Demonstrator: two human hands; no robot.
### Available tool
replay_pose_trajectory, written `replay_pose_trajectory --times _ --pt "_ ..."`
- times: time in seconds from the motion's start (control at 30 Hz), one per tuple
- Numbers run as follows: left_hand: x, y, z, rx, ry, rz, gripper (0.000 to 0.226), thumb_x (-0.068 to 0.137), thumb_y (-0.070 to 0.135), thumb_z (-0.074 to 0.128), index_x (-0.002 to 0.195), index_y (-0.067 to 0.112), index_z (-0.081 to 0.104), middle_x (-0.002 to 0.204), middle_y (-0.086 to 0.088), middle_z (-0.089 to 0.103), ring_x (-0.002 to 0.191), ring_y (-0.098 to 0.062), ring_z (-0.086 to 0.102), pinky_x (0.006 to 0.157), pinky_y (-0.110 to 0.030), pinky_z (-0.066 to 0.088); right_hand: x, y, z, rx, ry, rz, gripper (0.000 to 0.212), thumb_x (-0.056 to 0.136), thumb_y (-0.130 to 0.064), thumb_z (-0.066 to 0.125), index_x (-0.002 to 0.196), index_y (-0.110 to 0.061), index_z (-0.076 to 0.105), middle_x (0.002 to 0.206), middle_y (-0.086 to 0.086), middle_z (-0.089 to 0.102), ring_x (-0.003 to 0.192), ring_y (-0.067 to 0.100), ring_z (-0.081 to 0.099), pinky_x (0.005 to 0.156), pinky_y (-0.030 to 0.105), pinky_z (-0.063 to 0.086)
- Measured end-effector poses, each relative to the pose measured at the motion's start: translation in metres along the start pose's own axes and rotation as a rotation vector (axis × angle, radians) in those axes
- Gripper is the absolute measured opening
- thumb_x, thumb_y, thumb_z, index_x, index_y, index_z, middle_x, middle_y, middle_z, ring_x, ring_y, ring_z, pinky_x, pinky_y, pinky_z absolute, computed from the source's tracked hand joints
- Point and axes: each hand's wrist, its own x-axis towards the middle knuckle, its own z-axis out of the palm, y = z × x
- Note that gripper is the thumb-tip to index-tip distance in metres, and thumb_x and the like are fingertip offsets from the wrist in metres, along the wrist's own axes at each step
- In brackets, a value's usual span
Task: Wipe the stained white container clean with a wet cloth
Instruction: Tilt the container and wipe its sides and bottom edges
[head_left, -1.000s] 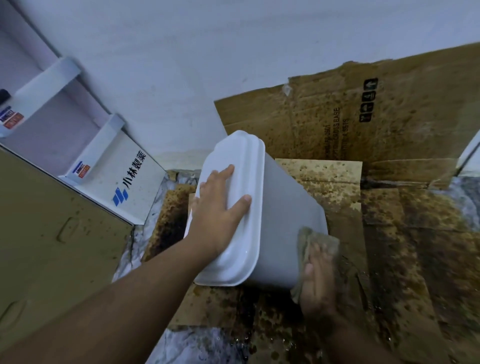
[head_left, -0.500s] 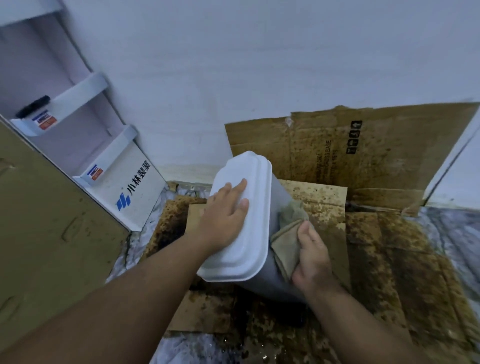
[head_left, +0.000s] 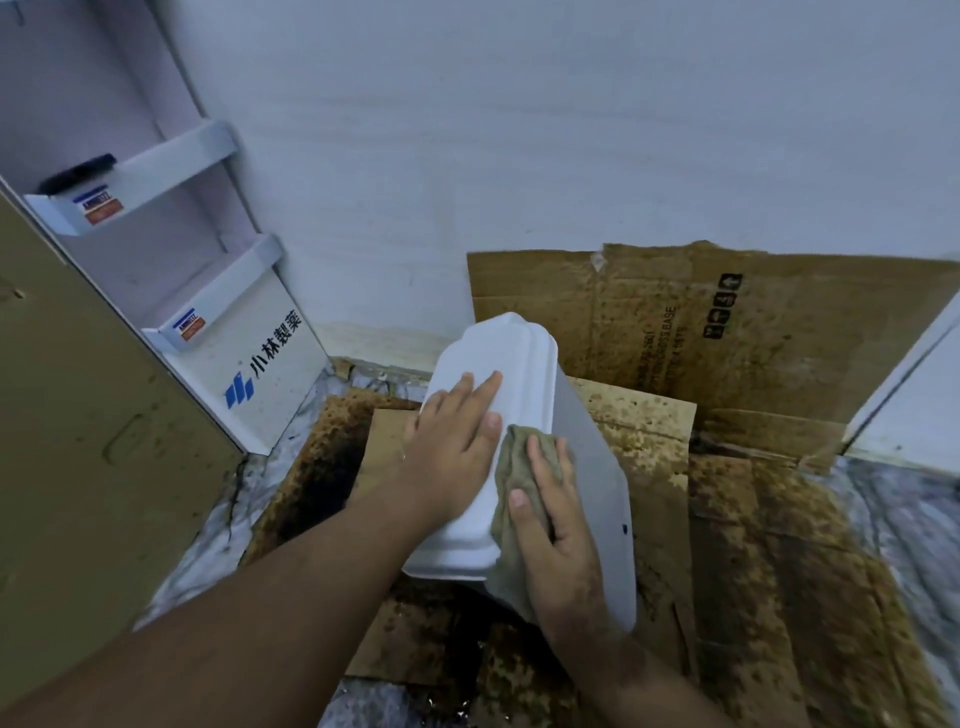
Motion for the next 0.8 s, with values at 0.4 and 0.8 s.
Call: replay_pose_trajectory --times 0.4,0.8 --pt "0.0 0.0 -0.003 0.012 -0.02 -0.033 0.063 0.092 0.07 0.01 0.155 0.059 0.011 0.17 0.015 0.009 0.157 -0.017 0.005 0.123 -0.052 0.002 0.197 -0.018 -0.024 -0.337 -0.285 0.057 0.043 0.107 -0.029 0.037 0.15 -0.026 0.041 0.164 -0.001 0.021 0.154 0.014 0.006 0.117 0.022 0.009" --pt "0.002 -0.004 -0.001 -0.024 -0.01 -0.005 0.064 0.092 0.072 0.012 0.154 0.059 0.012 0.17 0.012 0.013 0.157 -0.014 0.005 0.122 -0.059 0.008 0.191 0.018 -0.014 0.109 -0.147 0.012 0.047 0.103 -0.044 0.038 0.147 -0.028 0.044 0.151 -0.012 0.046 0.141 0.005 0.04 0.121 0.04 0.029"
